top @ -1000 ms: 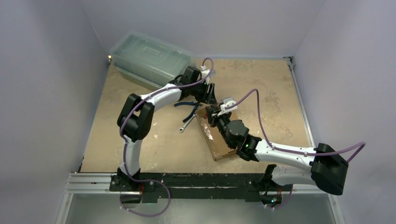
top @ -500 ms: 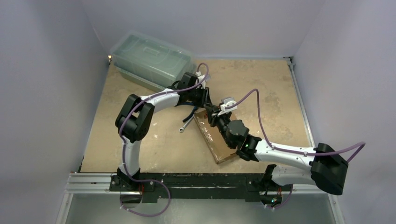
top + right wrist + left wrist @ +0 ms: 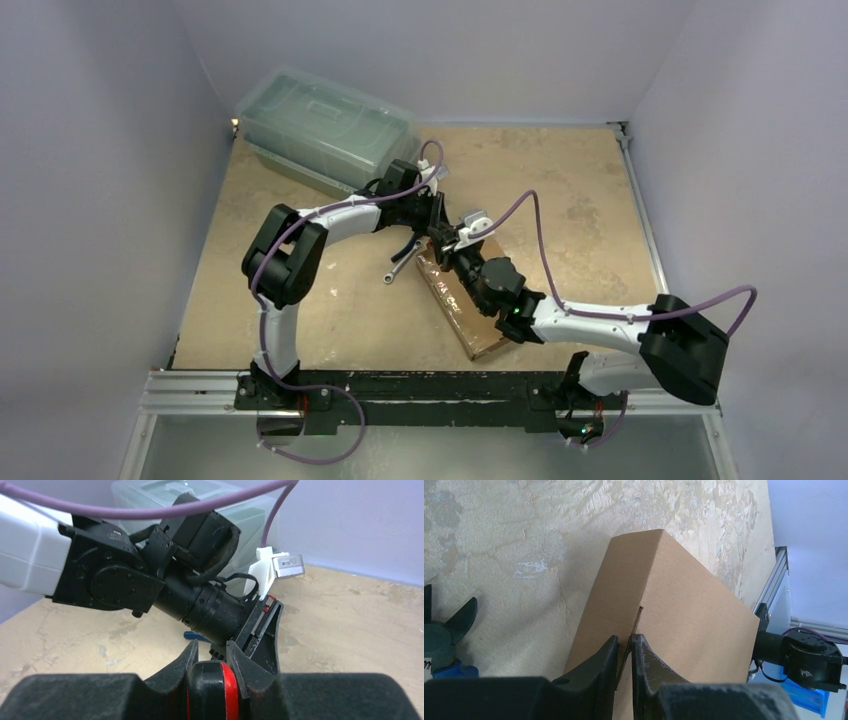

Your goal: Unpack the express box

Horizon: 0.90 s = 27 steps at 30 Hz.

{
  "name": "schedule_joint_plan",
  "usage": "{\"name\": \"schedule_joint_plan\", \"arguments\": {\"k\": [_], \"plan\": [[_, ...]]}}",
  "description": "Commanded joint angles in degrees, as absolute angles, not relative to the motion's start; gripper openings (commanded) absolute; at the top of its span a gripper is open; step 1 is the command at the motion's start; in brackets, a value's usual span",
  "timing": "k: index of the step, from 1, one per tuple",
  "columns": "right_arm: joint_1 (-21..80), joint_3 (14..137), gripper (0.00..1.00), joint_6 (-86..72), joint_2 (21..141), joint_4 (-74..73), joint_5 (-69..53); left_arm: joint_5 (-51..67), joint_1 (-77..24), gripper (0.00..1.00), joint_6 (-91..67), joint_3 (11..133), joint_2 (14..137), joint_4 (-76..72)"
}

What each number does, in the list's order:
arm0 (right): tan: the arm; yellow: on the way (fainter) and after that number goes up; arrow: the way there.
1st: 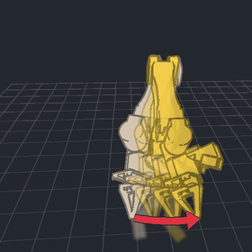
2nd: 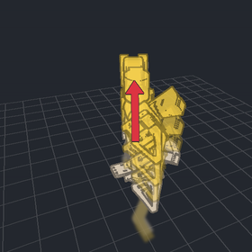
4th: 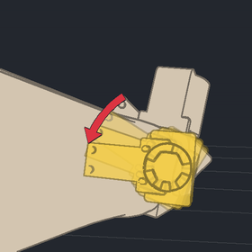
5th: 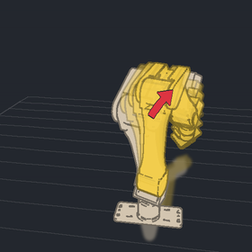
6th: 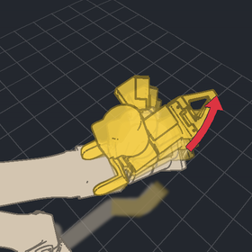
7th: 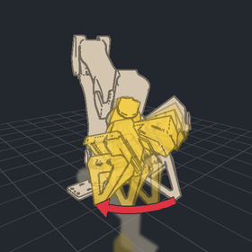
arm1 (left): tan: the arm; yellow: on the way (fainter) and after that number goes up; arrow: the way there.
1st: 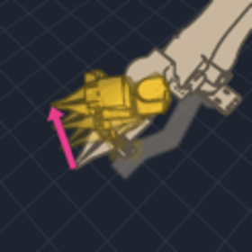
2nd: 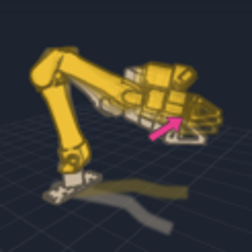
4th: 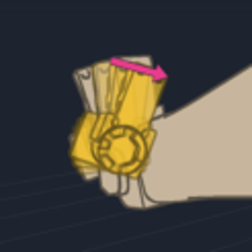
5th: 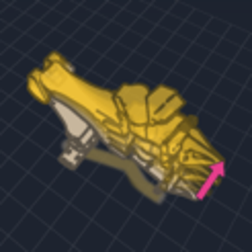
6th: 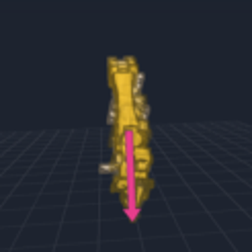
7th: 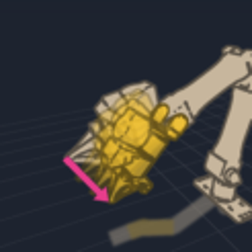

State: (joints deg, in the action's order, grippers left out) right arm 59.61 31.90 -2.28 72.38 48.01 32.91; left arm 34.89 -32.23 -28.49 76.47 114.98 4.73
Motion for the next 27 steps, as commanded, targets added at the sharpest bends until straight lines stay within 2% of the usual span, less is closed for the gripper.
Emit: {"name": "schedule_joint_plan", "arguments": {"k": [1,14,27], "plan": [[59.85,33.49,0.00,-0.66,73.52,53.34,32.69,35.04,-31.90,0.13,-28.08,75.04,114.05,5.93],[60.56,33.13,0.00,-0.35,79.23,61.21,30.26,35.68,-31.62,0.06,-28.95,75.69,116.29,5.89],[60.56,33.40,0.00,1.11,82.07,62.78,30.38,36.08,-31.38,0.02,-29.17,75.67,116.42,5.63]]}}
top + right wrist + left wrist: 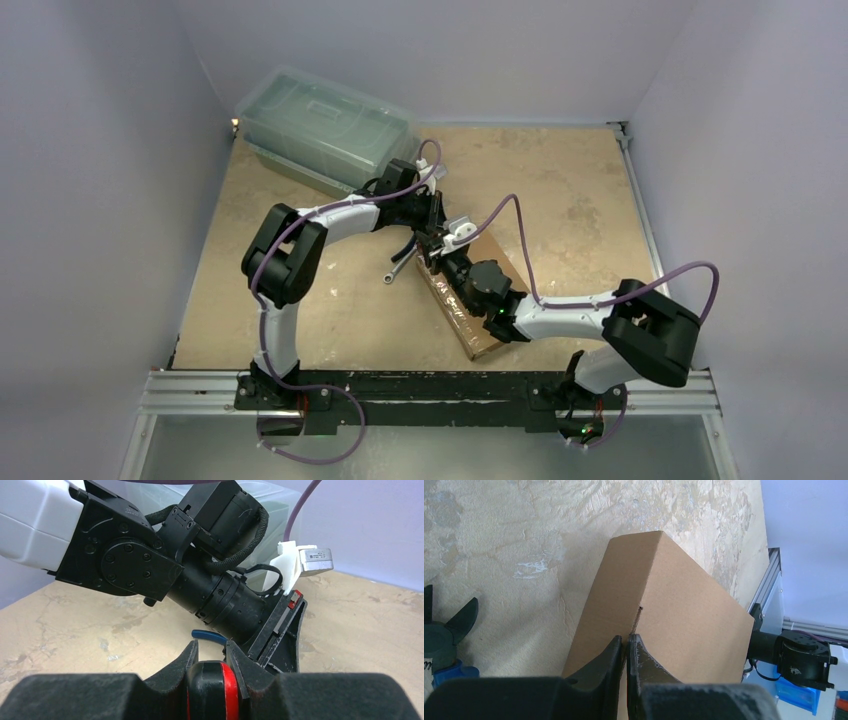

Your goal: Unpack the express box

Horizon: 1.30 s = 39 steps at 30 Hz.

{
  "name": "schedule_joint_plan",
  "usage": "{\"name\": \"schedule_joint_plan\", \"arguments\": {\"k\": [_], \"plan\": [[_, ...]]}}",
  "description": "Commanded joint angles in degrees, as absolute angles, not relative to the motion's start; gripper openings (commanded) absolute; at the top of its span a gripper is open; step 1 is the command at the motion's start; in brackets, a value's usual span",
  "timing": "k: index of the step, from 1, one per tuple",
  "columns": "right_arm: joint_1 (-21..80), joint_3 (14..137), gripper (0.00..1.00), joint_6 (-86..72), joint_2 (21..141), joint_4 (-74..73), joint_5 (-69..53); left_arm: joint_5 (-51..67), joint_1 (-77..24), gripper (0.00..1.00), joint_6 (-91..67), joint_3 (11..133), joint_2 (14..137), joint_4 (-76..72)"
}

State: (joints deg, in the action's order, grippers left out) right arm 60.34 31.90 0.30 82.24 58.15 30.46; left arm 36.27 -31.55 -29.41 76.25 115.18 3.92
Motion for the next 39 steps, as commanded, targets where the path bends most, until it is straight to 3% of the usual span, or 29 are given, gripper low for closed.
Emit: {"name": "schedule_joint_plan", "arguments": {"k": [1,24,39], "plan": [[60.56,33.54,0.00,0.99,82.27,62.76,30.26,36.05,-31.35,0.02,-29.18,75.67,116.37,5.64],[61.70,34.93,0.00,1.06,79.47,60.41,29.67,36.38,-31.38,0.00,-29.44,75.67,116.84,5.27],[61.70,35.62,0.00,1.41,84.81,63.02,30.97,36.46,-31.38,0.00,-29.34,75.67,116.72,5.27]]}}
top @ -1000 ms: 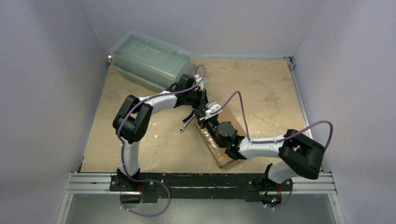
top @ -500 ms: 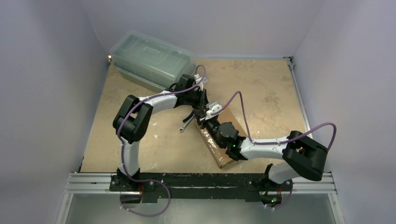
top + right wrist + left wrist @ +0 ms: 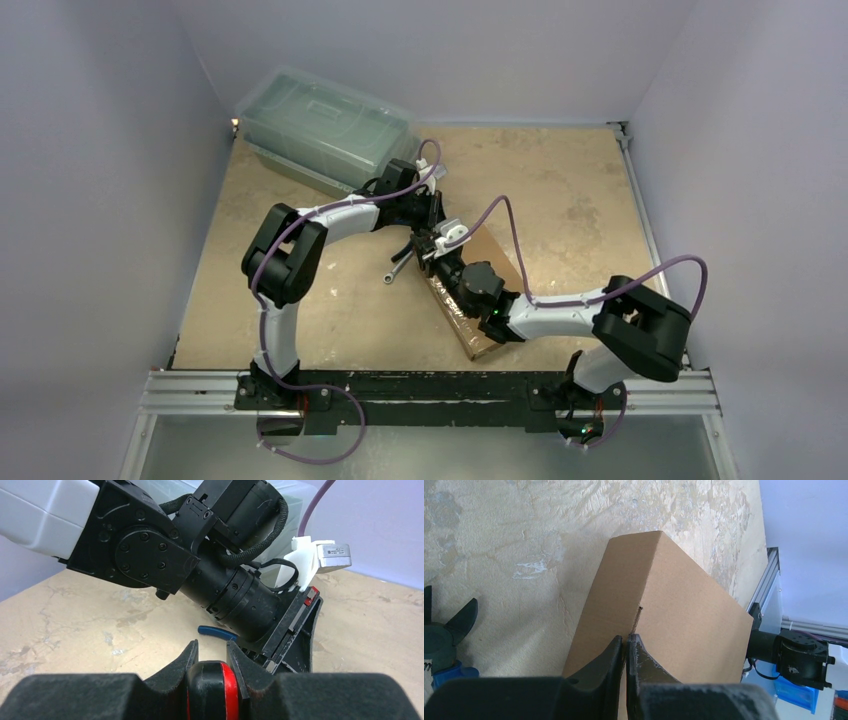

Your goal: Unpack the express box

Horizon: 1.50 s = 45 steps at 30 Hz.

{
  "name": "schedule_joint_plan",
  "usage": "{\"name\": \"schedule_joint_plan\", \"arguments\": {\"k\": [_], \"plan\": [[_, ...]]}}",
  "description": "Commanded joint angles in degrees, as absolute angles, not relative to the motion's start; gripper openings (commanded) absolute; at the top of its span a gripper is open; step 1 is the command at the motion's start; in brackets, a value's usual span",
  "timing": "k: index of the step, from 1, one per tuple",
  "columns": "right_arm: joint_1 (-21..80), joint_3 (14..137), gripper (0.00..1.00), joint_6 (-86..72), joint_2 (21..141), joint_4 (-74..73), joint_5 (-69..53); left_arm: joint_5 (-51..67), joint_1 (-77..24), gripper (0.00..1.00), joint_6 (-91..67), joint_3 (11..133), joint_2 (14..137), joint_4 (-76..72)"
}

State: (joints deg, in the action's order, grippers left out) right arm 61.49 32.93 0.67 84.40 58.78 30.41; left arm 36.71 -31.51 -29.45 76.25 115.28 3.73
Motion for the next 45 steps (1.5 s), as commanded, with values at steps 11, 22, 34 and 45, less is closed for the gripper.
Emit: {"name": "schedule_joint_plan", "arguments": {"k": [11,22,34,45], "plan": [[61.70,35.40,0.00,2.31,82.25,62.48,31.70,36.55,-31.38,0.00,-29.31,75.64,116.70,5.23],[61.70,35.36,0.00,2.55,84.85,62.60,31.90,36.63,-31.38,0.00,-29.35,75.50,116.81,5.10],[61.70,35.51,0.00,4.92,84.79,62.56,32.23,36.91,-31.38,0.00,-29.44,75.60,116.81,5.03],[61.70,35.40,0.00,3.61,86.06,62.70,30.94,36.91,-31.38,0.00,-29.44,75.51,116.89,5.03]]}}
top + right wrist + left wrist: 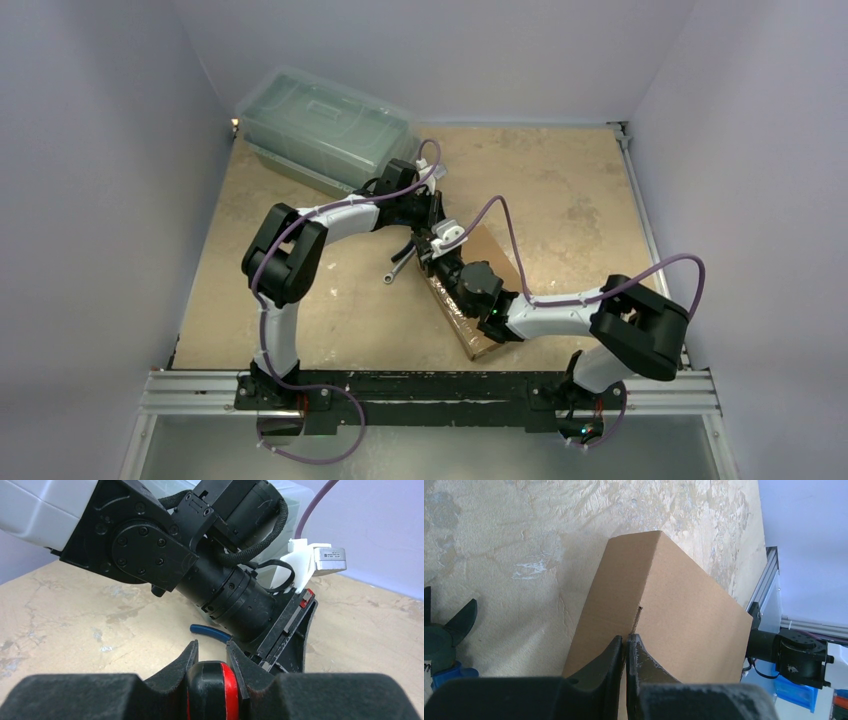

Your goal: Unpack the express box

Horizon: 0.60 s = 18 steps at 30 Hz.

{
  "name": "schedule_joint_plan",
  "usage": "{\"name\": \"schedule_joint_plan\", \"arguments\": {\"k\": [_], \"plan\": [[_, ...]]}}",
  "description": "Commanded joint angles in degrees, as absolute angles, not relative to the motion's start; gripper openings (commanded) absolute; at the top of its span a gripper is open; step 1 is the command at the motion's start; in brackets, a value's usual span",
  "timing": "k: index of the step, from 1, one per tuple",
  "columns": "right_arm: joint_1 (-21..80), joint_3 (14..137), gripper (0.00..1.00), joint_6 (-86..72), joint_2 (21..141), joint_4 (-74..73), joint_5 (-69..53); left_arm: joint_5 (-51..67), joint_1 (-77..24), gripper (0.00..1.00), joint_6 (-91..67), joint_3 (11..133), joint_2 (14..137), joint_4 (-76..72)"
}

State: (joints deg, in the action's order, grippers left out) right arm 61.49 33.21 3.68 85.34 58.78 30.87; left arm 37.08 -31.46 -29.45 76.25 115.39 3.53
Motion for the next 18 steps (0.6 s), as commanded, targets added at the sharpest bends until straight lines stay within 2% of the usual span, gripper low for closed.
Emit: {"name": "schedule_joint_plan", "arguments": {"k": [1,18], "plan": [[61.69,35.54,0.00,3.60,86.23,62.75,30.89,36.89,-31.38,0.00,-29.44,75.51,116.89,5.01],[61.70,35.90,0.00,3.23,86.75,59.73,31.88,37.02,-31.37,0.00,-29.37,75.59,116.90,5.10]]}}
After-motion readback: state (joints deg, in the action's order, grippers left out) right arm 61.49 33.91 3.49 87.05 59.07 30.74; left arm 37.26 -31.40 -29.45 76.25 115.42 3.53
